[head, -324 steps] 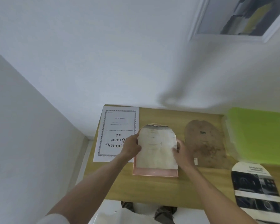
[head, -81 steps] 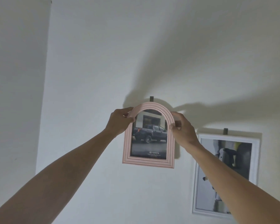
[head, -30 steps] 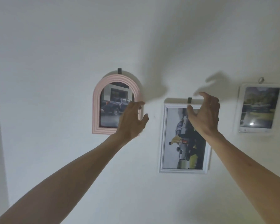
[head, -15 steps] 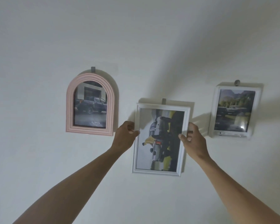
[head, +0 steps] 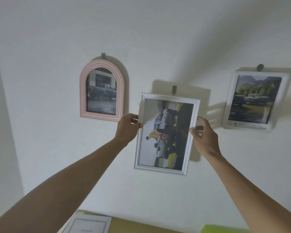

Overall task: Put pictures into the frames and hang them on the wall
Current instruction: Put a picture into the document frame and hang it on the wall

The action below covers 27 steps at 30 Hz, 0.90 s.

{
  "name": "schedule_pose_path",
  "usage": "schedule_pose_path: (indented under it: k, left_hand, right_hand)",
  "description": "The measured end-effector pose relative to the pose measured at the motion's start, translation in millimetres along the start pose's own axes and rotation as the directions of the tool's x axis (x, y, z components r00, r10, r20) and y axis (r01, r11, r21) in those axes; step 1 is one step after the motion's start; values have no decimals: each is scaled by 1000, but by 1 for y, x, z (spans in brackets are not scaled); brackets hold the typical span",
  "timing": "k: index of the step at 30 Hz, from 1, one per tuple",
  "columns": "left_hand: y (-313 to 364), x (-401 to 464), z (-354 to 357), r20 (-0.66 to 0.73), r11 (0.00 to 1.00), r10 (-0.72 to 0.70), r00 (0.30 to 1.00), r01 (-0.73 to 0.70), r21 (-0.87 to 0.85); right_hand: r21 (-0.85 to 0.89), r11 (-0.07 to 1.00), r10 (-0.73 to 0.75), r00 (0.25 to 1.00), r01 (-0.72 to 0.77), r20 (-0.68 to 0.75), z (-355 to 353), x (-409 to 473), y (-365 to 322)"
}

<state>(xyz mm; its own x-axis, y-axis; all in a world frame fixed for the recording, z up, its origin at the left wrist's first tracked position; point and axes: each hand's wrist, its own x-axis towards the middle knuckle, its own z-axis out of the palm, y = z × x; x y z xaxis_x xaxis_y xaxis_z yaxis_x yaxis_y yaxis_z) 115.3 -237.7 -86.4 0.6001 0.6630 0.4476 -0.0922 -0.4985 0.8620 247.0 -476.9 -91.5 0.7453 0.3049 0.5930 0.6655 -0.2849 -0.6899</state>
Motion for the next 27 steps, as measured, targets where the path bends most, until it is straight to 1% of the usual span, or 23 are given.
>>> schedule_pose_path:
  k: [5,8,10,13,16,19,21,25,27]
  left_hand:
    - [-29,-38,-21,106,994,-107,989,108,-9]
    - [-54,-67,-39,162,984,-177,971,180,-9]
    - [-74,-85,-52,196,969,-237,952,245,-22]
    - [-103,-114,-70,250,939,-323,913,341,-31]
    - [-130,-143,-85,284,915,-388,877,403,6]
    - [-152,-170,-90,304,919,-388,870,390,56]
    - [-163,-188,-93,299,924,-381,875,371,92]
    - [-172,-227,-94,271,932,-360,892,330,150]
    - [-171,-241,-93,256,936,-347,902,318,148]
  right_hand:
    - [-6,997,83,996,-82,35,16,-42,8]
    - [-24,990,143,988,-142,54,38,-78,15]
    - [-38,982,190,977,-187,93,55,-104,20]
    - [-70,962,271,950,-263,152,79,-147,29]
    - [-124,919,393,896,-374,207,103,-193,36]
    - [-219,877,471,854,-427,220,121,-233,41]
    - [-240,874,475,849,-423,232,133,-254,33]
    - [-110,915,400,843,-388,360,152,-279,-9]
    - [-43,921,376,850,-388,370,160,-279,-34]
